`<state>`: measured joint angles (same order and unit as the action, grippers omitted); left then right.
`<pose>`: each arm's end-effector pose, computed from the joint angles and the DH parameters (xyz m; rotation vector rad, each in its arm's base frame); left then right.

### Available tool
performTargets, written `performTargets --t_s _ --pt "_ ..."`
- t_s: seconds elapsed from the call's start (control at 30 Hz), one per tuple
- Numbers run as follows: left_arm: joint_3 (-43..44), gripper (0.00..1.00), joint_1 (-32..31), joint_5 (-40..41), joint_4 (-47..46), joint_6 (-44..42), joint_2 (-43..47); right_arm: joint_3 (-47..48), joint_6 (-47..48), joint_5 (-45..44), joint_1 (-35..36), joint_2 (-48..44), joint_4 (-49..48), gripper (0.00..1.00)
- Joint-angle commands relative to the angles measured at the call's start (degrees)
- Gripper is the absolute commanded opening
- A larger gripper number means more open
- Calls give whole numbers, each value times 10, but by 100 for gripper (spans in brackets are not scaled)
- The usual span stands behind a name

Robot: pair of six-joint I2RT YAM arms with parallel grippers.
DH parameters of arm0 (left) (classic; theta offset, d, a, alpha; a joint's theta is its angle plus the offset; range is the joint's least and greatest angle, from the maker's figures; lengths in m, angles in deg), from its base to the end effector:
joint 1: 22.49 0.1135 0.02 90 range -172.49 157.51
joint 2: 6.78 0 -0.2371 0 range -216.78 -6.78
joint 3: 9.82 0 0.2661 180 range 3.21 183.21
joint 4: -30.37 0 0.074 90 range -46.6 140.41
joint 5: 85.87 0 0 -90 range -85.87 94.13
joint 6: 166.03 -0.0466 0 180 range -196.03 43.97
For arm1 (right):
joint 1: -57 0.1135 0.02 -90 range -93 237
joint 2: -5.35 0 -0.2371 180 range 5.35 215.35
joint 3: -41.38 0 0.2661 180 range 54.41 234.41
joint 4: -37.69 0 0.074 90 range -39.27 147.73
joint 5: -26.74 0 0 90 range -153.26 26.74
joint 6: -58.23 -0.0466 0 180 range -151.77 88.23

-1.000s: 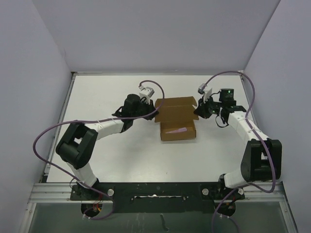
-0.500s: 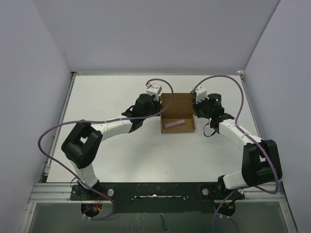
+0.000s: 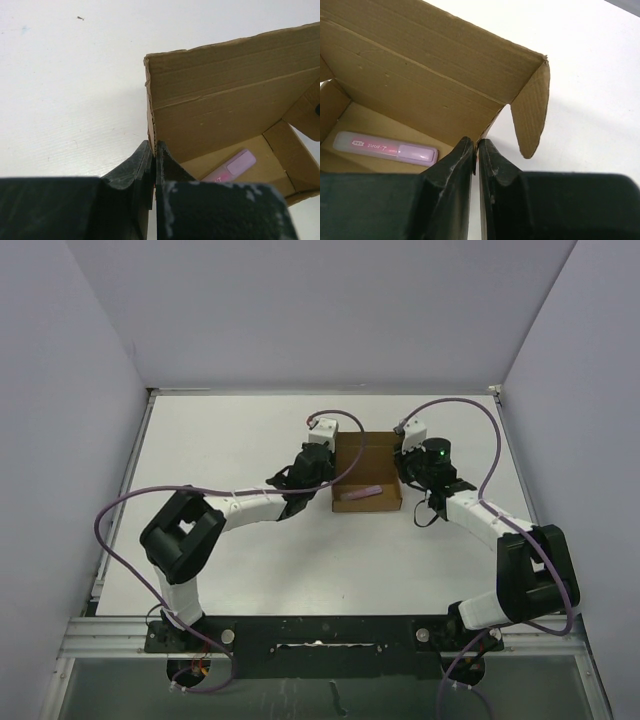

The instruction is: Fold the paper box

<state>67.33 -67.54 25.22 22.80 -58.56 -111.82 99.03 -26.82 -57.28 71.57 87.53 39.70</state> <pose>0.3135 -0.2903 0.1772 0.2142 1.9074 -0.3846 0.3254 0.0896 0.1841 -0.4101 1.9961 0.2116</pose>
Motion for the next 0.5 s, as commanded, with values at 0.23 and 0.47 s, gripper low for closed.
performTargets --t_s 0.23,0.47 --pt "4 0 -44 67 -100 12 -21 -24 -55 76 3 -27 -36 11" --pt "-34 0 -68 113 -125 21 -14 -39 -59 101 2 -46 -19 11"
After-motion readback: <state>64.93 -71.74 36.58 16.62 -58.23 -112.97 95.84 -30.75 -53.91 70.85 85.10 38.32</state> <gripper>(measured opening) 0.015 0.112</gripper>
